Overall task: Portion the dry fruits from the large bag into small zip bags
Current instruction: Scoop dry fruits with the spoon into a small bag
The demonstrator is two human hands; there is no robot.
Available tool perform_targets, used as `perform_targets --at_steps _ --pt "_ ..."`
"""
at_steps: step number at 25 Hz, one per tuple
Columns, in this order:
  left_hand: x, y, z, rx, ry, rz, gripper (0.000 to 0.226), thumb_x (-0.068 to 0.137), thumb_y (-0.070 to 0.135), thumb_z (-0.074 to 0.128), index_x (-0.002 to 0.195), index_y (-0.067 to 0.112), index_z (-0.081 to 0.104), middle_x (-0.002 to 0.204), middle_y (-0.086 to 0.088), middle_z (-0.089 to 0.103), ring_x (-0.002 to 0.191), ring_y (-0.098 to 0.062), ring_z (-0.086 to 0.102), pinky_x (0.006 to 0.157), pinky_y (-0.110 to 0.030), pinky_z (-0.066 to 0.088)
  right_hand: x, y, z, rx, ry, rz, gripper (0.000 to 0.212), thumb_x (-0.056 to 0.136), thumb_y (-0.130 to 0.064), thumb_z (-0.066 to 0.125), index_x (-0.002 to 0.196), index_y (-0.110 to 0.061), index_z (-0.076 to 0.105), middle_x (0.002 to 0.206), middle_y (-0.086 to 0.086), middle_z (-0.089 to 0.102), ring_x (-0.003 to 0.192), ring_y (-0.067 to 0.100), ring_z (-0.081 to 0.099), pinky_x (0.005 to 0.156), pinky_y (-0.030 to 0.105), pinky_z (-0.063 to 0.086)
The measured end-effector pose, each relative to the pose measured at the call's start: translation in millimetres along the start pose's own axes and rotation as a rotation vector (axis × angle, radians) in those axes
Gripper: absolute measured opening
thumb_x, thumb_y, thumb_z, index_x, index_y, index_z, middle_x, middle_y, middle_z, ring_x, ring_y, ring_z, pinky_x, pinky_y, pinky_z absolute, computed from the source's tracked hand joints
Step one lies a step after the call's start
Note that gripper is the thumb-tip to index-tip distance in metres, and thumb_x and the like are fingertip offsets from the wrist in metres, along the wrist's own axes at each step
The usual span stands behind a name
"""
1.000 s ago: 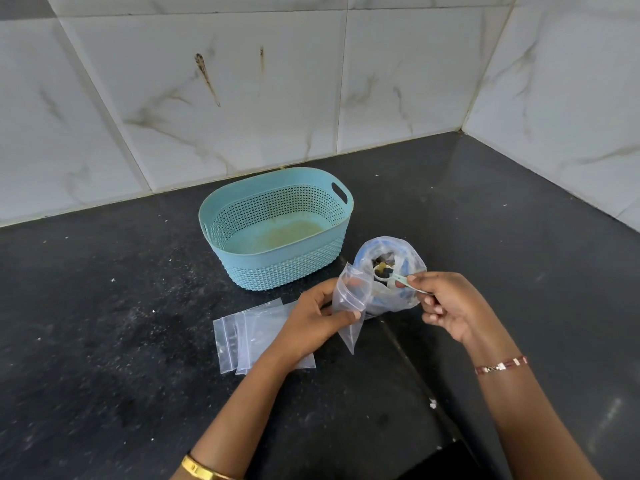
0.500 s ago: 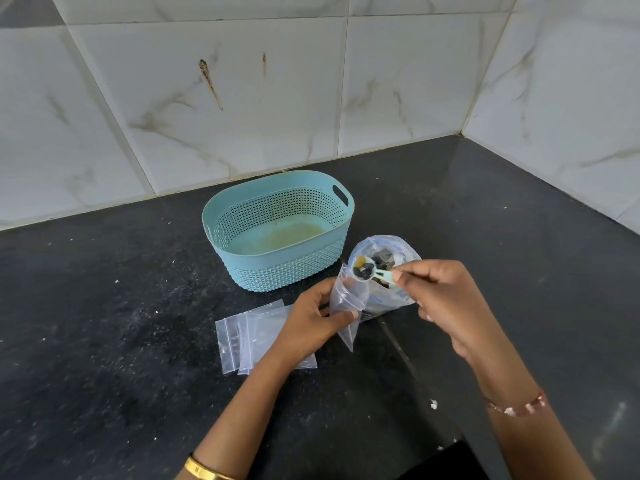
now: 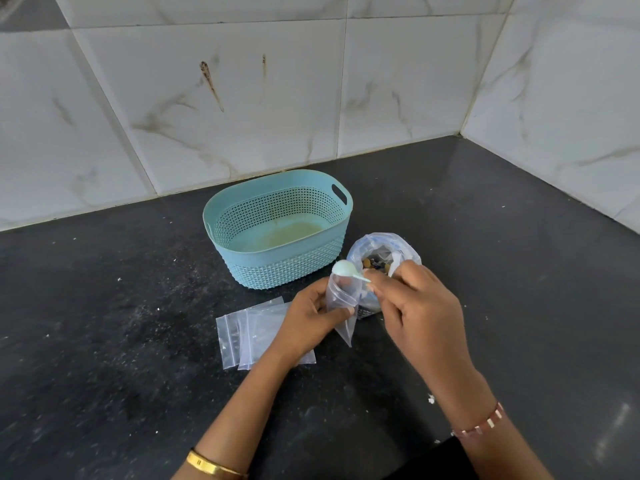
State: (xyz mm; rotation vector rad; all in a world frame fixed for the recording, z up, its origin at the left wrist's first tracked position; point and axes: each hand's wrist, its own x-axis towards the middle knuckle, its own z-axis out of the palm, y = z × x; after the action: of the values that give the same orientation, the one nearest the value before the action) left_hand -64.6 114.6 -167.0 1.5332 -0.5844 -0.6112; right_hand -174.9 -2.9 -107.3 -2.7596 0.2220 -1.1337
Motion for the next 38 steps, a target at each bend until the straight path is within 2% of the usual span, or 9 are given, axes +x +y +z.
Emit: perform_targets --at_steps 3,7,10,15,20,25,28,33,38 --pt "0.8 -0.8 -0.1 -0.006 0.008 -0.018 0.033 0.078 -0.003 0.067 0.109 0.007 0.063 0.106 -0.009 0.069 0.101 -0.022 0.064 0.097 -0.041 0.049 6.1 0.5 2.2 0.125 0.017 0.106 0.022 0.085 -0.017 0.054 0.093 -0.011 0.073 0.068 -0.002 0.057 0.060 0.002 0.040 0.056 0.007 0.028" --pt "0.7 0.9 -0.3 0.012 0.017 -0.034 0.031 0.078 0.000 0.068 0.104 0.017 0.065 0.106 -0.005 0.070 0.103 -0.021 0.064 0.098 -0.043 0.048 11.7 7.0 -1.8 0.636 0.002 0.572 0.014 0.085 -0.009 0.062 0.092 -0.015 0.072 0.077 -0.011 0.067 0.065 -0.007 0.060 0.060 0.005 0.042" --pt "1.5 4.6 -2.8 0.027 -0.009 -0.048 0.029 0.079 0.003 0.068 0.105 0.017 0.065 0.107 -0.007 0.070 0.103 -0.022 0.065 0.098 -0.044 0.048 13.9 32.6 -0.6 0.572 0.008 0.733 0.013 0.086 -0.009 0.060 0.090 -0.010 0.073 0.080 -0.008 0.069 0.070 -0.005 0.061 0.062 0.003 0.043" --pt "-3.8 16.0 -2.2 -0.033 -0.078 -0.168 0.025 0.082 0.007 0.066 0.103 0.022 0.064 0.102 -0.009 0.070 0.100 -0.026 0.066 0.092 -0.046 0.052 11.3 52.5 24.7 0.040 -0.218 0.528 0.018 0.088 -0.015 0.057 0.097 -0.010 0.072 0.090 0.007 0.069 0.077 0.022 0.062 0.062 0.025 0.041" --pt "-5.1 20.6 -0.2 -0.217 -0.117 -0.303 0.022 0.084 0.008 0.063 0.104 0.016 0.062 0.100 -0.010 0.070 0.094 -0.025 0.067 0.090 -0.046 0.053 25.1 50.8 46.1 -0.267 -0.419 0.295 0.014 0.087 -0.012 0.056 0.083 -0.009 0.069 0.071 0.003 0.058 0.061 0.020 0.054 0.050 0.030 0.045" --pt "-5.6 19.8 6.5 -0.347 -0.095 -0.318 0.022 0.084 0.005 0.062 0.104 0.014 0.061 0.101 -0.011 0.070 0.091 -0.022 0.068 0.088 -0.041 0.054 32.4 47.8 51.0 -0.226 -0.607 0.338 0.015 0.091 -0.021 0.051 0.097 -0.013 0.063 0.087 0.004 0.061 0.078 0.021 0.058 0.062 0.027 0.041" --pt "-5.1 17.8 8.6 -0.404 -0.075 -0.311 0.025 0.084 0.002 0.062 0.108 0.008 0.060 0.103 -0.013 0.070 0.089 -0.021 0.069 0.085 -0.037 0.056 32.3 50.2 44.1 -0.140 -0.594 0.410 0.020 0.092 -0.019 0.045 0.097 -0.014 0.064 0.095 0.008 0.066 0.087 0.025 0.061 0.065 0.030 0.042" --pt "-6.1 16.9 8.6 -0.452 -0.073 -0.311 0.027 0.083 0.002 0.062 0.110 0.003 0.058 0.098 -0.013 0.071 0.084 -0.020 0.070 0.076 -0.032 0.058 35.4 49.9 46.4 -0.308 -0.567 0.353 0.020 0.091 -0.015 0.048 0.100 -0.015 0.065 0.084 0.001 0.060 0.074 0.018 0.056 0.059 0.025 0.038" --pt "-8.6 13.3 11.2 -0.519 -0.057 -0.291 0.023 0.083 -0.001 0.060 0.106 0.007 0.061 0.099 -0.013 0.071 0.086 -0.020 0.070 0.078 -0.033 0.058 45.4 43.1 48.1 -0.276 -0.767 0.481 0.021 0.089 -0.021 0.051 0.106 -0.014 0.061 0.085 0.002 0.056 0.074 0.018 0.049 0.065 0.027 0.039"
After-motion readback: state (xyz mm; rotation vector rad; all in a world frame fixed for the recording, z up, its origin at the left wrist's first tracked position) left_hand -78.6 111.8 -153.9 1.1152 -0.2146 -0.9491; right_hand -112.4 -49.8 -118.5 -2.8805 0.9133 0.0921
